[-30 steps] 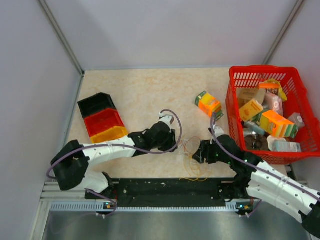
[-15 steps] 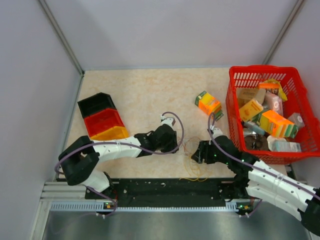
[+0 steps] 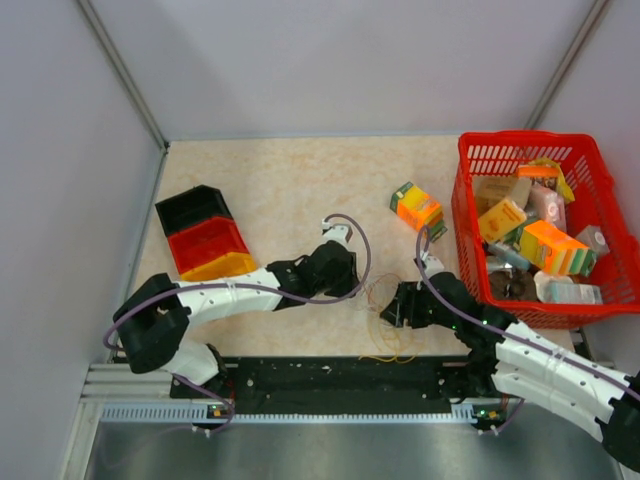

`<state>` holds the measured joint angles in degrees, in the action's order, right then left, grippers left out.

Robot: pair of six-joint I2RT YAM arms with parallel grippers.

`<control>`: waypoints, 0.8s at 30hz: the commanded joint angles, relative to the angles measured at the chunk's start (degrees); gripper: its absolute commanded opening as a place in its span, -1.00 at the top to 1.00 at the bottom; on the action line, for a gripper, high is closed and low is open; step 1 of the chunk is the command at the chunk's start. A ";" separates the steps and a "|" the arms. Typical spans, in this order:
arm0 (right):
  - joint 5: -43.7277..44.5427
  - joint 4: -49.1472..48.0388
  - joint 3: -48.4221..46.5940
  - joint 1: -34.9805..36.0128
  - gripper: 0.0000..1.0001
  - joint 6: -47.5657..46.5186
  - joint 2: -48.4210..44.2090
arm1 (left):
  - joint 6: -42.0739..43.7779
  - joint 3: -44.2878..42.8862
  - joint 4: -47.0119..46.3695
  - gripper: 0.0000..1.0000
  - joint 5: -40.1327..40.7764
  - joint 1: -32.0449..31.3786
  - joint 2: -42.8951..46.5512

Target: Untangle the cables

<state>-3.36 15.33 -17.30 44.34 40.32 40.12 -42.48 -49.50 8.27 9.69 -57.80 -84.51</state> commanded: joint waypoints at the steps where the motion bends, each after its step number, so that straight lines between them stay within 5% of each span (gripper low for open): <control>1: -0.16 -2.68 -0.54 -0.39 -0.20 0.47 -0.57 | 0.29 -2.54 -1.23 0.21 0.42 -0.21 -0.39; 10: -0.60 -3.03 -0.01 -0.30 -0.20 0.73 -0.22 | 0.29 -4.11 0.07 0.50 1.64 -0.21 -2.59; 15: -0.69 -4.61 -0.02 -0.39 -0.20 0.99 0.48 | 0.56 -4.90 0.69 1.00 2.08 -0.21 -2.77; 24: 6.50 -11.02 -4.57 -0.39 -0.33 5.56 16.81 | 6.52 -5.70 -0.71 1.00 -4.50 -0.21 8.82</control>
<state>-2.20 8.80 -17.50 44.34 43.46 49.21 -40.29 -52.90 11.00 9.19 -57.80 -83.99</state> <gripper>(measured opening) 0.647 0.012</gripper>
